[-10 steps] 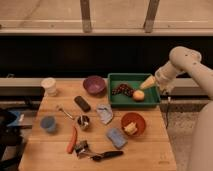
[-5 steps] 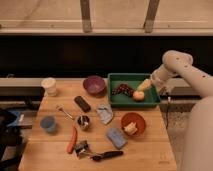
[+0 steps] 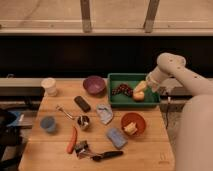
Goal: Place apple in table surface
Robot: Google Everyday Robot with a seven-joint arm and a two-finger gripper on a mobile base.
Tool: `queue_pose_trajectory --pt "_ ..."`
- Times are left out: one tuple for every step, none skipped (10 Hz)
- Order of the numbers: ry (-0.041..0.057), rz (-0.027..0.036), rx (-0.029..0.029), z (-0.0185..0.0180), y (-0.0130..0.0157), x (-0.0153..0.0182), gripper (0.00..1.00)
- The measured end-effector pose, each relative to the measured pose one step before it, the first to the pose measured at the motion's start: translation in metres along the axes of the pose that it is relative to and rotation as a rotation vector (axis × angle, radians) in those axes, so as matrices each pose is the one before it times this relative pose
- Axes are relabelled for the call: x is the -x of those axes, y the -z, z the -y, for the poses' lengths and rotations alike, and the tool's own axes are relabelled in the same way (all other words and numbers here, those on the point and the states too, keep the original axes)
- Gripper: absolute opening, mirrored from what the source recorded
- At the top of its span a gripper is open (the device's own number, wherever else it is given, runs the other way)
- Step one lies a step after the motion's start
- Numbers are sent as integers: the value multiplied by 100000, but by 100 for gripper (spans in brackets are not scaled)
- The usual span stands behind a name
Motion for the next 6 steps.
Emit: queue_pose_trajectory --pt "511 -621 622 -77 -620 126 80" --pt "314 -806 738 183 -732 125 80" --pt "433 -1078 941 217 -892 179 80" --pt "653 -875 694 32 -691 226 80" --pt "680 -933 -220 -131 -466 -51 80" --pt "12 343 -131 25 62 96 80"
